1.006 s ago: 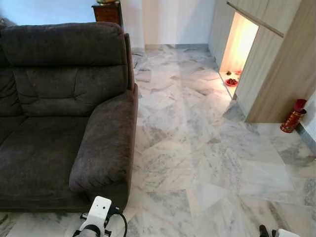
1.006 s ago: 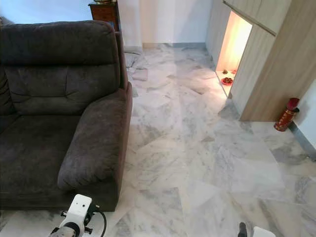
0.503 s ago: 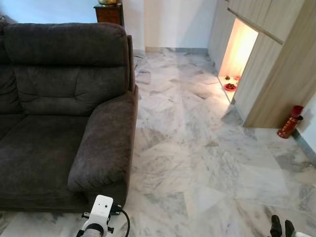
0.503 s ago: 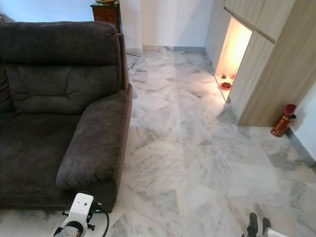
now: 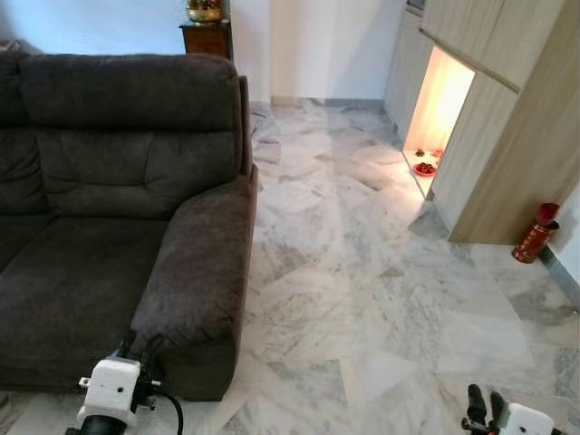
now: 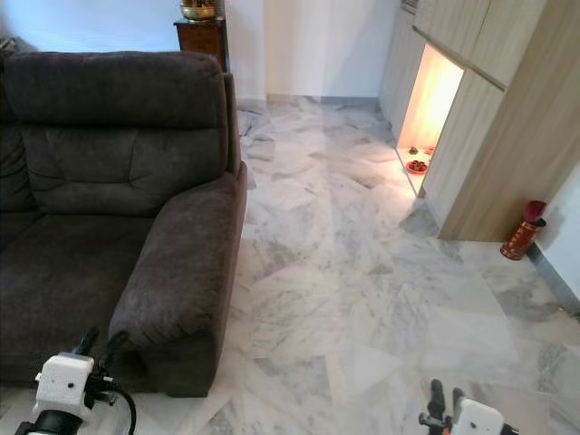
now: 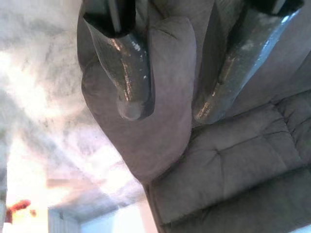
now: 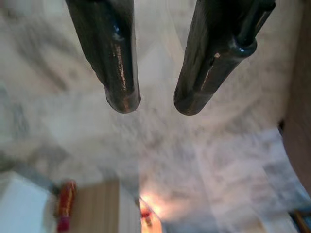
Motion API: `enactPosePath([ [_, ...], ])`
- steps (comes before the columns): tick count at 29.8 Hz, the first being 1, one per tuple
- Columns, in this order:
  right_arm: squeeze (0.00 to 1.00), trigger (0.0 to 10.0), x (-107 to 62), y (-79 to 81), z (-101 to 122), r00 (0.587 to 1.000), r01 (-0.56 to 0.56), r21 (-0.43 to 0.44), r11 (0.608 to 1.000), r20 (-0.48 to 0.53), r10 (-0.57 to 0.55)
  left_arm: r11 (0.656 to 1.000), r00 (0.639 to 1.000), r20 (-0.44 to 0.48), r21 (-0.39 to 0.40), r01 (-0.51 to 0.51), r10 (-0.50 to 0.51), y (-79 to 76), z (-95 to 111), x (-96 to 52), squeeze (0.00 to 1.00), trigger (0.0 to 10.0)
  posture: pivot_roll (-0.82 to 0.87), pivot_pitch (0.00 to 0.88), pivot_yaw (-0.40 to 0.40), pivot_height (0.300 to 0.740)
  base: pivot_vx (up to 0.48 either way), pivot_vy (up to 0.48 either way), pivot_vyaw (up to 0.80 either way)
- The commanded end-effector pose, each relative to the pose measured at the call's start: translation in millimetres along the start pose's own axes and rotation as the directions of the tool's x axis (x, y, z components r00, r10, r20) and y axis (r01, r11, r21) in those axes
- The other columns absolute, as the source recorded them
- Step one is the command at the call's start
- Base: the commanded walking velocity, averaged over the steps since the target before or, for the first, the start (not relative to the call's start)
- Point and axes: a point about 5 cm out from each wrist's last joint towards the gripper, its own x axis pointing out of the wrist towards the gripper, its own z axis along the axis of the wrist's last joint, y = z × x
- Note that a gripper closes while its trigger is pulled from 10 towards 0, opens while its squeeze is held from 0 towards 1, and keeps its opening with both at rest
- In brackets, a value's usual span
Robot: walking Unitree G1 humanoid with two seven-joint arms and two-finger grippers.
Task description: Move the pillow to the sofa from floor
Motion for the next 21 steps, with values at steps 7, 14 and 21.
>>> enactPosePath([
  [7, 0.0, 10.0, -18.6, -10.4, -51.1, 0.947, 0.066, -0.027, 0.997, -0.312, -0.072, 0.99, 0.903, -0.429, -0.123, -0.069, 0.009, 16.3, -68.2, -18.5, 0.0, 10.0, 0.0, 0.006, 0.023, 0.74, 0.0, 0.0, 0.0],
  [14, 0.0, 10.0, -47.3, -34.6, -80.3, 0.851, 0.105, -0.119, 0.987, -0.503, -0.151, 0.996, 0.627, -0.778, -0.073, -0.051, -0.025, 1.5, -114.8, -55.6, 0.0, 10.0, -0.03, 0.009, 0.057, 0.74, 0.0, 0.0, 0.0],
  [21, 0.0, 10.0, -57.5, -41.4, -87.2, 0.828, 0.192, -0.095, 0.977, -0.519, -0.213, 0.991, 0.607, -0.786, -0.133, 0.019, -0.117, -13.0, -116.8, -56.6, 0.0, 10.0, -0.05, 0.005, 0.137, 0.74, 0.0, 0.0, 0.0],
])
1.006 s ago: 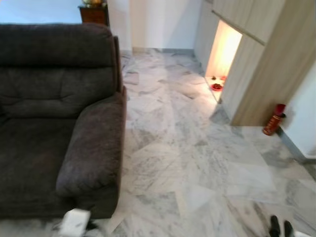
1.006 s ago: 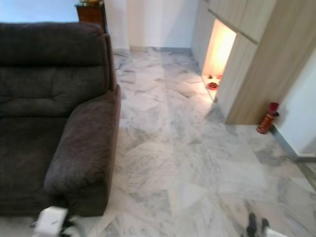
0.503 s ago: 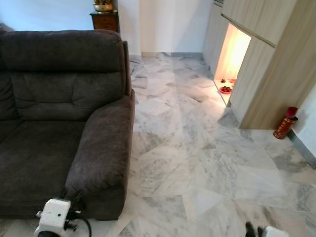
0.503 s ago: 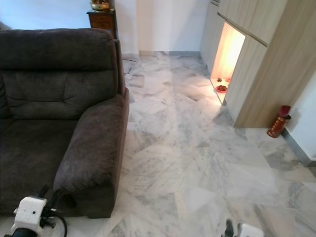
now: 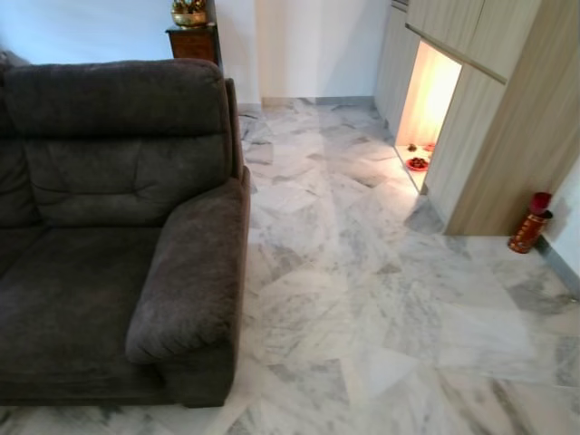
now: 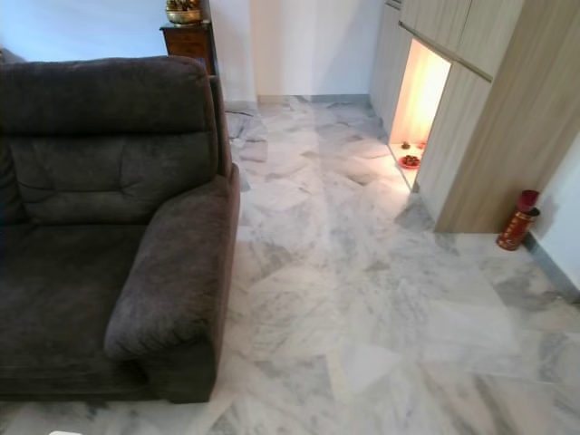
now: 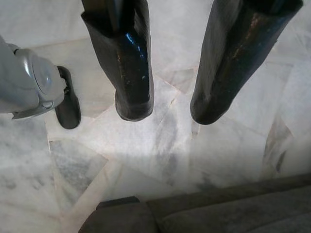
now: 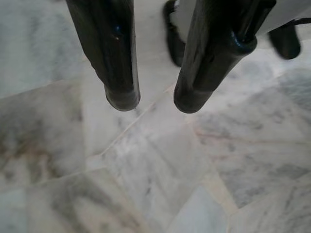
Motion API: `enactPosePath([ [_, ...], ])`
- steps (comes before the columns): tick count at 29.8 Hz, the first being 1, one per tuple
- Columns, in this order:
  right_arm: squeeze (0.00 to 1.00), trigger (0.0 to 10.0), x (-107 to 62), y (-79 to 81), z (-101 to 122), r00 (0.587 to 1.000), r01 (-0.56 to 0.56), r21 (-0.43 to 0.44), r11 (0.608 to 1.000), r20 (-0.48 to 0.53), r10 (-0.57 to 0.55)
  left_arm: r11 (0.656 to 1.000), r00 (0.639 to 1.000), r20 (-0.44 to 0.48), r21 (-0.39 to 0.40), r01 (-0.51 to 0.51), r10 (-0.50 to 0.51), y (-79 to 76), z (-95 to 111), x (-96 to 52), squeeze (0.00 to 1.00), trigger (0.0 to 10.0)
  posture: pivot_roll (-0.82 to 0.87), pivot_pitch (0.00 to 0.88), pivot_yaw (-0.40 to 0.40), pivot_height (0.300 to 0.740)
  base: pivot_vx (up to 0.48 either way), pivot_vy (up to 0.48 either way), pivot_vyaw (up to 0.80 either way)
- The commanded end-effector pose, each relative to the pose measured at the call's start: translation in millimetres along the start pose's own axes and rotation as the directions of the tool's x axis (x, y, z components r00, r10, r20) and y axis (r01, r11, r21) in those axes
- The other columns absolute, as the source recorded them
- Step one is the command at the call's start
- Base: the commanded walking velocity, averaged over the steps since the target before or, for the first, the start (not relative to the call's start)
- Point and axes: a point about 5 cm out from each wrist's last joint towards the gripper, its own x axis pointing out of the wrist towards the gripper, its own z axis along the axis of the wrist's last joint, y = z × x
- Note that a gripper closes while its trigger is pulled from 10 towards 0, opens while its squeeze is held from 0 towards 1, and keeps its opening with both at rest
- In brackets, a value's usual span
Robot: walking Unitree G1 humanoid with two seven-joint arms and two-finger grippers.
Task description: Move the pillow to the sofa from floor
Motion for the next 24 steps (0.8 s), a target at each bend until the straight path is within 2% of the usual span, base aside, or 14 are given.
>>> enactPosePath([
  [1, 0.0, 10.0, -2.8, 0.2, -8.9, 0.999, 0.025, 0.062, 0.998, -0.021, -0.024, 1.0, 0.999, -0.034, 0.017, 0.024, -0.023, 1.8, -5.8, -1.2, 0.0, 10.0, -0.06, 0.003, 0.143, 0.74, 0.0, 0.0, 0.0],
  [6, 0.0, 10.0, -4.4, 7.3, -16.0, 0.999, 0.025, 0.071, 0.997, -0.049, -0.021, 0.998, 0.998, -0.058, 0.046, 0.033, -0.03, 5.0, -9.2, -2.0, 0.0, 10.0, -0.04, 0.021, 0.108, 0.74, 0.0, 0.0, 0.0],
  [7, 0.0, 10.0, -5.2, 11.9, -18.8, 0.998, 0.009, 0.071, 0.997, -0.056, -0.005, 0.999, 0.998, -0.061, 0.031, 0.017, -0.015, 11.1, -10.5, -3.1, 0.0, 10.0, -0.02, 0.024, 0.076, 0.74, 0.0, 0.0, 0.0],
  [9, 0.0, 10.0, -5.7, 13.2, -20.1, 0.998, 0.002, 0.068, 0.998, -0.06, 0.002, 1.0, 0.998, -0.064, 0.023, 0.009, -0.008, 13.9, -11.6, -3.9, 0.0, 10.0, -0.02, 0.024, 0.076, 0.74, 0.0, 0.0, 0.0],
  [11, 0.0, 10.0, -6.1, 21.5, -22.9, 0.996, -0.034, 0.036, 0.999, -0.079, 0.037, 0.999, 0.996, -0.087, 0.015, -0.034, 0.035, 29.5, -19.2, -9.2, 0.0, 10.0, 0.02, 0.023, 0.027, 0.74, 0.0, 0.0, 0.0],
  [13, 0.0, 10.0, -5.1, 25.2, -21.0, 0.996, -0.049, 0.028, 0.998, -0.075, 0.051, 0.998, 0.993, -0.098, -0.002, -0.06, 0.059, 35.5, -22.0, -11.2, 0.0, 10.0, 0.03, 0.025, 0.021, 0.74, 0.0, 0.0, 0.0],
  [18, 0.0, 10.0, 1.3, 28.4, -4.9, 0.998, -0.059, 0.036, 0.998, -0.037, 0.06, 0.999, 0.994, -0.102, 0.0, -0.046, 0.046, 32.2, -23.3, -10.9, 0.0, 10.0, 0.04, 0.014, 0.03, 0.74, 0.0, 0.0, 0.0],
  [20, 0.0, 10.0, 3.3, 34.4, 0.4, 0.998, -0.064, 0.034, 0.997, -0.024, 0.065, 0.999, 0.995, -0.089, 0.013, -0.035, 0.036, 29.2, -17.0, -7.8, 0.0, 10.0, 0.04, 0.009, 0.051, 0.74, 0.0, 0.0, 0.0],
  [23, 0.0, 10.0, 3.4, 40.7, 2.2, 0.997, -0.078, 0.05, 0.996, -0.008, 0.079, 0.999, 0.998, -0.068, 0.03, -0.018, 0.02, 26.9, -12.5, -6.2, 0.0, 10.0, 0.04, 0.009, 0.051, 0.74, 0.0, 0.0, 0.0],
  [24, 0.0, 10.0, 3.2, 42.9, 1.8, 0.997, -0.081, 0.046, 0.996, -0.008, 0.081, 0.999, 0.998, -0.064, 0.032, -0.013, 0.015, 26.5, -10.8, -5.5, 0.0, 10.0, 0.01, 0.0, 0.081, 0.74, 0.0, 0.0, 0.0],
])
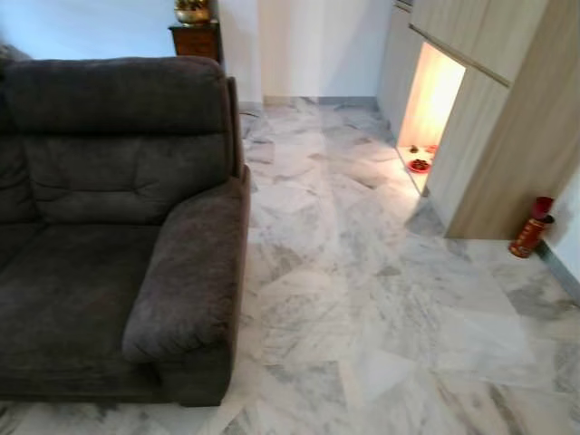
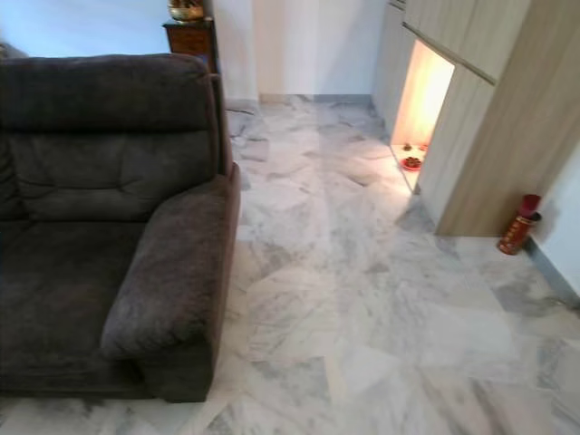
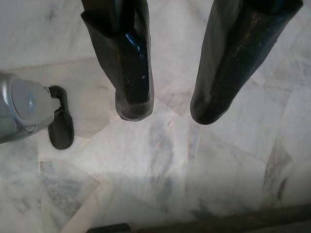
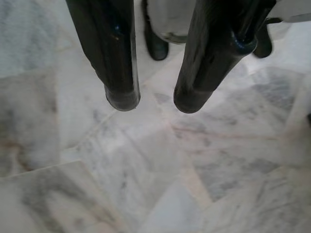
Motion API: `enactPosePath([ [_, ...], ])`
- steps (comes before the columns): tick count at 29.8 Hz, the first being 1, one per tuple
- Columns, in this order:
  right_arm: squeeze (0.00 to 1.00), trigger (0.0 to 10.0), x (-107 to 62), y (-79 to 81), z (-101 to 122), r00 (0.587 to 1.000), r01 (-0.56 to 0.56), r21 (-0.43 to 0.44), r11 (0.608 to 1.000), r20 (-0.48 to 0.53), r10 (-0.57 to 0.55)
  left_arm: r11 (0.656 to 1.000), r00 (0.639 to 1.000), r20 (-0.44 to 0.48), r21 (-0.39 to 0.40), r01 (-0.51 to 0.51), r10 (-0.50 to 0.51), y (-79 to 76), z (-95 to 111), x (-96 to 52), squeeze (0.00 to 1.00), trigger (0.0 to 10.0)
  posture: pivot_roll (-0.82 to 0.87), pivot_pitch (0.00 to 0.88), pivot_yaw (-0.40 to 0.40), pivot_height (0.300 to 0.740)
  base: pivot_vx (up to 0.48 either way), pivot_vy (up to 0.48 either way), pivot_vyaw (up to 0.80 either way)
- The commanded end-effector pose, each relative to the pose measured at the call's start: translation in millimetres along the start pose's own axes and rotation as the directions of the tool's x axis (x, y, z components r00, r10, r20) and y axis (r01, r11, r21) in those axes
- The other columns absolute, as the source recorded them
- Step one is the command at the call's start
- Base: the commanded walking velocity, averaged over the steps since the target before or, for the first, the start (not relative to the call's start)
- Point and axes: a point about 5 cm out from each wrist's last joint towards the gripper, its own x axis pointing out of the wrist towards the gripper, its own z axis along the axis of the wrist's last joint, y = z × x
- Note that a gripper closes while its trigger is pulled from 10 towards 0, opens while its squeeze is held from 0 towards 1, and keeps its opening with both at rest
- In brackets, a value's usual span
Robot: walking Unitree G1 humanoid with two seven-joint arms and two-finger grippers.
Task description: Move the pillow to the sofa from floor
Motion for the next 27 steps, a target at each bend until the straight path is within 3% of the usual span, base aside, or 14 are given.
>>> enactPosePath([
  [1, 0.0, 10.0, -1.2, 4.0, -5.0, 1.0, 0.017, 0.02, 1.0, -0.014, -0.016, 1.0, 1.0, 0.009, 0.012, 0.021, -0.021, -3.1, 5.1, 1.9, 0.0, 10.0, -0.02, 0.0, 0.091, 0.74, 0.0, 0.0, 0.0],
  [7, 0.0, 10.0, -3.1, 6.7, -11.2, 0.999, 0.022, 0.012, 1.0, -0.03, -0.022, 0.997, 0.998, 0.02, 0.042, 0.063, -0.064, -12.0, 4.3, 2.1, 0.0, 10.0, -0.06, 0.0, 0.091, 0.74, 0.0, 0.0, 0.0],
  [9, 0.0, 10.0, -2.6, 2.2, -8.4, 0.999, 0.026, -0.005, 1.0, -0.021, -0.026, 0.998, 0.998, 0.015, 0.021, 0.065, -0.065, -17.0, 2.5, 2.4, 0.0, 10.0, -0.06, 0.001, 0.094, 0.74, 0.0, 0.0, 0.0],
  [12, 0.0, 10.0, -2.0, -14.4, -1.6, 0.996, 0.087, 0.036, 0.996, 0.002, -0.087, 0.996, 0.996, 0.013, 0.03, 0.09, -0.09, -21.8, 1.4, 2.4, 0.0, 10.0, -0.08, 0.0, 0.106, 0.74, 0.0, 0.0, 0.0],
  [16, 0.0, 10.0, -1.9, -24.8, 5.3, 0.992, 0.12, -0.009, 0.993, 0.037, -0.12, 0.993, 0.993, 0.012, 0.036, 0.115, -0.115, -26.4, 0.4, 2.2, 0.0, 10.0, -0.08, 0.003, 0.094, 0.74, 0.0, 0.0, 0.0],
  [18, 0.0, 10.0, -1.6, -26.9, 17.6, 0.985, 0.139, -0.211, 0.968, 0.128, -0.113, 0.993, 0.993, 0.015, 0.024, 0.114, -0.114, -28.7, -1.7, 1.6, 0.0, 10.0, -0.07, 0.007, 0.072, 0.74, 0.0, 0.0, 0.0],
  [20, 0.0, 10.0, -0.4, -20.2, 41.3, 0.964, 0.1, -0.297, 0.95, 0.265, -0.019, 0.994, 0.994, 0.023, -0.004, 0.111, -0.111, -30.5, -3.3, 1.0, 0.0, 10.0, -0.08, 0.015, 0.064, 0.74, 0.0, 0.0, 0.0],
  [21, 0.0, 10.0, -0.4, -20.2, 41.3, 0.964, 0.1, -0.297, 0.95, 0.265, -0.019, 0.994, 0.994, 0.023, -0.004, 0.111, -0.111, -30.5, -3.3, 1.0, 0.0, 10.0, -0.08, 0.015, 0.064, 0.74, 0.0, 0.0, 0.0],
  [23, 0.0, 10.0, -3.3, -27.9, 64.1, 0.923, 0.111, -0.325, 0.939, 0.384, 0.023, 0.993, 0.993, 0.019, 0.001, 0.119, -0.119, -32.8, -4.8, 0.6, 0.0, 10.0, -0.08, 0.017, 0.062, 0.74, 0.0, 0.0, 0.0],
  [27, 0.0, 10.0, -9.1, -39.6, 61.9, 0.916, 0.13, -0.418, 0.899, 0.398, 0.052, 0.992, 0.992, 0.018, 0.003, 0.126, -0.126, -34.4, -6.2, 0.2, 0.0, 10.0, -0.1, 0.015, 0.059, 0.74, 0.0, 0.0, 0.0],
])
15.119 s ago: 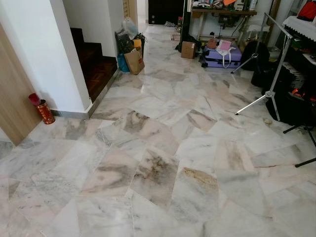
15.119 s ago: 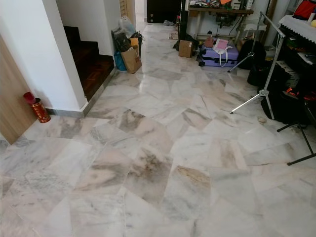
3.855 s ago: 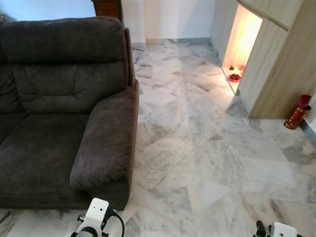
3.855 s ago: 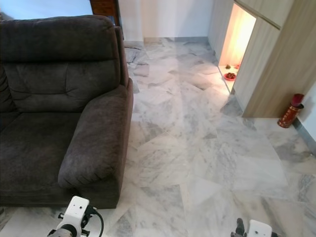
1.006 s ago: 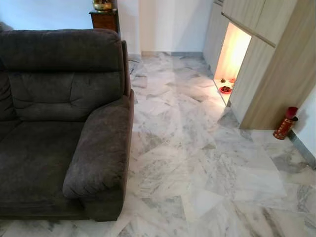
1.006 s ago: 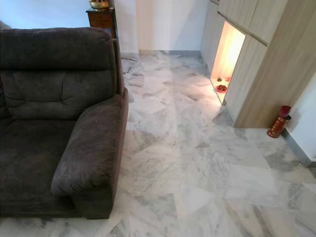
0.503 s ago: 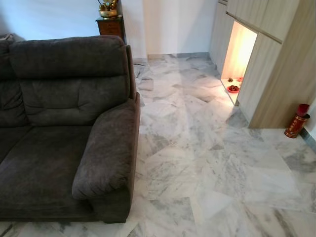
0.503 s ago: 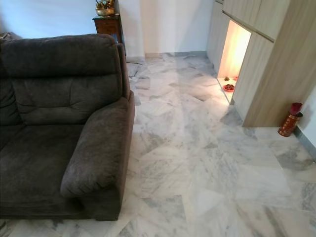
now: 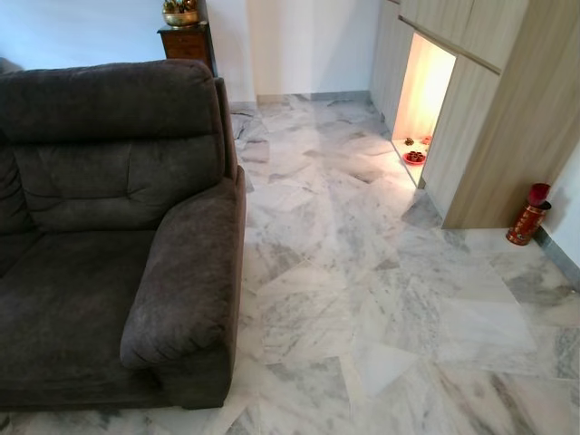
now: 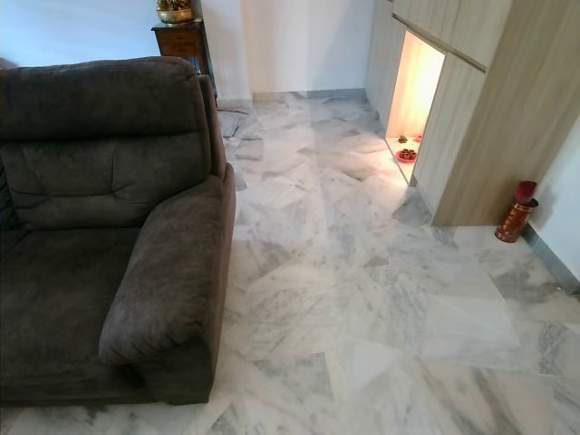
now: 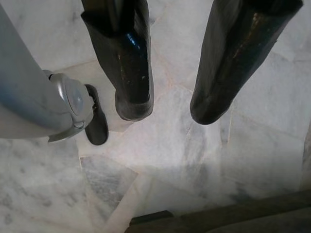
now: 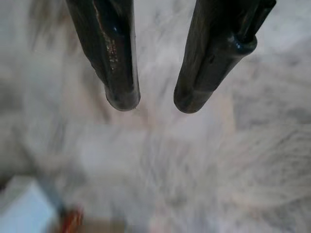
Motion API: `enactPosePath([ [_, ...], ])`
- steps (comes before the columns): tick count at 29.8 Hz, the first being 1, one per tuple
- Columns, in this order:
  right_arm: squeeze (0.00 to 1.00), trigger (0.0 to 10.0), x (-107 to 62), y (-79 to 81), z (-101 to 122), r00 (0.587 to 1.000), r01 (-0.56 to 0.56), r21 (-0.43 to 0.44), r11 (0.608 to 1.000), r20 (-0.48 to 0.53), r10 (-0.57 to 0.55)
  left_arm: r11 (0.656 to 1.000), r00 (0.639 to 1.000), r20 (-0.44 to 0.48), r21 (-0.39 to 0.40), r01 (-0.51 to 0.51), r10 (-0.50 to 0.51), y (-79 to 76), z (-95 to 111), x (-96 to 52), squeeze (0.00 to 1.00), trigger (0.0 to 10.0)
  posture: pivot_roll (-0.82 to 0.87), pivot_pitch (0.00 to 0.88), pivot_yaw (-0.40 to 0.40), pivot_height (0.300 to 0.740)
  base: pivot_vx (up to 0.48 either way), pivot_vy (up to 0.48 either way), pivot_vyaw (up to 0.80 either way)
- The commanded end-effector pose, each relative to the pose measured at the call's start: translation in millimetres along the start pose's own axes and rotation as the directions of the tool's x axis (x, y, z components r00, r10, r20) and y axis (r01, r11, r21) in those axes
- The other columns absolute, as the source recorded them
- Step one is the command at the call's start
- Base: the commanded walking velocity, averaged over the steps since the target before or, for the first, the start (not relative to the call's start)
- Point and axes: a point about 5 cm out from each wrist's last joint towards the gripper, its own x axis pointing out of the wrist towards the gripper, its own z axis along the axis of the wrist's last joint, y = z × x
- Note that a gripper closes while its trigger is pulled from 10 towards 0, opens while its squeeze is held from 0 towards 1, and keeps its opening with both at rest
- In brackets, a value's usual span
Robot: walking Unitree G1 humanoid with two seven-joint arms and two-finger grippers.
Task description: Move the pillow to the sofa from floor
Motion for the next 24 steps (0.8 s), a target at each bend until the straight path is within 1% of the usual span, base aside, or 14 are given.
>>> enactPosePath([
  [1, 0.0, 10.0, -12.5, -1.0, -15.1, 0.999, -0.043, -0.064, 0.997, -0.034, 0.041, 1.0, 1.0, -0.014, 0.008, 0.004, -0.004, 0.9, -5.3, -2.1, 0.0, 10.0, -0.1, 0.016, 0.052, 0.74, 0.0, 0.0, 0.0],
  [2, 0.0, 10.0, -18.3, -4.6, -24.3, 0.996, -0.054, -0.116, 0.992, -0.075, 0.046, 1.0, 1.0, -0.013, 0.008, 0.005, -0.005, 0.6, -5.5, -2.2, 0.0, 10.0, -0.1, 0.016, 0.052, 0.74, 0.0, 0.0, 0.0],
  [3, 0.0, 10.0, -18.3, -4.6, -24.3, 0.996, -0.054, -0.116, 0.992, -0.075, 0.046, 1.0, 1.0, -0.013, 0.008, 0.005, -0.005, 0.6, -5.5, -2.2, 0.0, 10.0, -0.1, 0.016, 0.052, 0.74, 0.0, 0.0, 0.0],
  [4, 0.0, 10.0, -38.2, -15.8, -54.7, 0.972, -0.072, -0.184, 0.98, -0.233, 0.028, 1.0, 1.0, -0.012, 0.007, 0.008, -0.008, -0.2, -6.5, -2.6, 0.0, 10.0, -0.1, 0.015, 0.039, 0.74, 0.0, 0.0, 0.0],
  [5, 0.0, 10.0, -47.1, -21.1, -66.7, 0.954, -0.072, -0.204, 0.976, -0.301, 0.008, 1.0, 1.0, -0.011, 0.006, 0.008, -0.008, -0.6, -7.2, -2.8, 0.0, 10.0, -0.1, 0.016, 0.039, 0.74, 0.0, 0.0, 0.0],
  [9, 0.0, 10.0, -76.7, -37.6, -101.3, 0.839, 0.115, -0.034, 0.993, -0.532, -0.115, 1.0, 1.0, -0.012, -0.002, 0.007, -0.007, -1.7, -10.0, -3.9, 0.0, 10.0, -0.08, 0.025, 0.031, 0.74, 0.0, 0.0, 0.0],
  [10, 0.0, 10.0, -82.0, -39.2, -107.1, 0.802, 0.179, 0.005, 0.984, -0.58, -0.143, 1.0, 1.0, -0.011, -0.004, 0.006, -0.006, -1.6, -10.4, -4.1, 0.0, 10.0, -0.08, 0.028, 0.031, 0.74, 0.0, 0.0, 0.0],
  [11, 0.0, 10.0, -89.0, -38.3, -114.6, 0.739, 0.292, 0.065, 0.954, -0.648, -0.182, 1.0, 1.0, -0.008, -0.005, 0.004, -0.004, -1.4, -10.6, -4.4, 0.0, 10.0, -0.08, 0.03, 0.033, 0.74, 0.0, 0.0, 0.0],
  [12, 0.0, 10.0, -89.8, -37.5, -115.5, 0.728, 0.314, 0.077, 0.946, -0.659, -0.189, 1.0, 1.0, -0.007, -0.005, 0.004, -0.004, -1.2, -10.6, -4.4, 0.0, 10.0, -0.08, 0.03, 0.036, 0.74, 0.0, 0.0, 0.0],
  [14, 0.0, 10.0, -85.0, -26.0, -112.7, 0.744, 0.301, 0.123, 0.946, -0.651, -0.152, 1.0, 1.0, -0.007, -0.008, 0.004, -0.004, -0.8, -10.8, -4.6, 0.0, 10.0, -0.08, 0.031, 0.042, 0.74, 0.0, 0.0, 0.0],
  [15, 0.0, 10.0, -77.2, -8.9, -107.1, 0.771, 0.214, 0.122, 0.969, -0.63, -0.092, 1.0, 1.0, -0.012, 0.0, 0.009, -0.009, -0.5, -10.9, -4.6, 0.0, 10.0, -0.08, 0.032, 0.046, 0.74, 0.0, 0.0, 0.0],
  [17, 0.0, 10.0, -73.3, -1.9, -103.9, 0.783, 0.181, 0.122, 0.976, -0.618, -0.068, 1.0, 1.0, -0.014, 0.007, 0.012, -0.012, -0.2, -10.7, -4.5, 0.0, 10.0, -0.08, 0.033, 0.047, 0.74, 0.0, 0.0, 0.0],
  [20, 0.0, 10.0, -60.2, 11.6, -92.4, 0.815, 0.171, 0.186, 0.968, -0.578, -0.033, 1.0, 1.0, -0.009, 0.005, 0.009, -0.009, 1.1, -9.8, -4.6, 0.0, 10.0, -0.07, 0.04, 0.045, 0.74, 0.0, 0.0, 0.0],
  [24, 0.0, 10.0, -50.8, 16.5, -83.9, 0.837, 0.124, 0.192, 0.974, -0.547, 0.001, 1.0, 1.0, -0.005, -0.002, 0.002, -0.002, 2.1, -8.7, -4.3, 0.0, 10.0, -0.07, 0.05, 0.043, 0.74, 0.0, 0.0, 0.0],
])
